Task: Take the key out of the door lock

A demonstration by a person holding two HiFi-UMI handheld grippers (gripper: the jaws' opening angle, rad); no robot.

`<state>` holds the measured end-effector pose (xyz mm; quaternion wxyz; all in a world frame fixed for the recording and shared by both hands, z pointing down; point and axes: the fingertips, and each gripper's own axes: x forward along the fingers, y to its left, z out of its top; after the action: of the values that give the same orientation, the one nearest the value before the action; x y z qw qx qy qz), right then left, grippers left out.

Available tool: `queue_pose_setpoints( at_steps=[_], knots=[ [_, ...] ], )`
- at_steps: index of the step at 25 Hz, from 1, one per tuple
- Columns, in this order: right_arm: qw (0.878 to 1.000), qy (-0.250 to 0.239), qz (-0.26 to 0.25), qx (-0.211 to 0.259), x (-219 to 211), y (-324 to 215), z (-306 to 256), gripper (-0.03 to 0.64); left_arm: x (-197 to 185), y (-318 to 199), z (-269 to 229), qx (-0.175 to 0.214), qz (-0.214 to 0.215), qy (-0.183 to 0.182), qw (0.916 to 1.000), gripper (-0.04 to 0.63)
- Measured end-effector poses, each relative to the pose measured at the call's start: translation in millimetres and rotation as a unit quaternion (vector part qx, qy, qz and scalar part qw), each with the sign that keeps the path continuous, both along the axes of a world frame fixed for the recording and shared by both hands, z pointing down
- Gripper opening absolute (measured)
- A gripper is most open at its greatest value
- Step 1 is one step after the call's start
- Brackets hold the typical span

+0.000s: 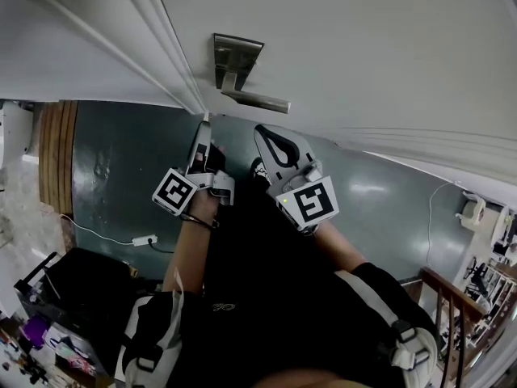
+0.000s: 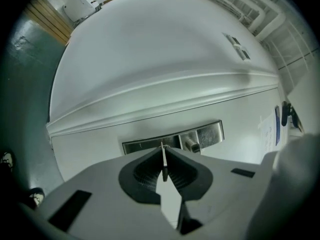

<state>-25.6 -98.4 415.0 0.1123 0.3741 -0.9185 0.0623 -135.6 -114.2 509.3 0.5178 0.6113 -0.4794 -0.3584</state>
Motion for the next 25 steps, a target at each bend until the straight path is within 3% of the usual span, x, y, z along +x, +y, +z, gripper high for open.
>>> queue_pose_setpoints(
  at_steps=[9, 11, 13, 16, 20, 25],
  knots=[
    [0.998, 0.002, -0.064, -0.001, -41.9, 10.8, -1.4, 0.008, -41.8, 37.7, -9.6, -0.006, -0.061, -0.027, 0.9977, 0.035],
    [0.997, 0.000, -0.077, 0.000, -51.5, 14.7, -1.3, 0.008, -50.6, 47.0, -16.2, -0.002, -0.069, -0.057, 0.9960, 0.035],
    [0.996, 0.003, -0.086, -0.001, -59.7, 16.6, -2.1, 0.008, -57.5, 53.3, -28.6, 0.016, -0.069, -0.111, 0.9913, 0.035],
    [0.996, 0.007, -0.093, 0.003, -69.3, 15.7, -8.2, 0.008, -61.4, 59.9, -47.0, 0.035, -0.059, -0.216, 0.9739, 0.035],
    [0.994, -0.001, -0.108, 0.020, -72.9, 15.0, -11.8, 0.008, -55.0, 60.6, -72.9, 0.055, -0.037, -0.341, 0.9379, 0.037],
    [0.994, -0.001, -0.106, 0.040, -68.5, 10.3, -26.6, 0.008, -49.5, 56.0, -106.0, 0.075, -0.033, -0.429, 0.8996, 0.037]
  ],
)
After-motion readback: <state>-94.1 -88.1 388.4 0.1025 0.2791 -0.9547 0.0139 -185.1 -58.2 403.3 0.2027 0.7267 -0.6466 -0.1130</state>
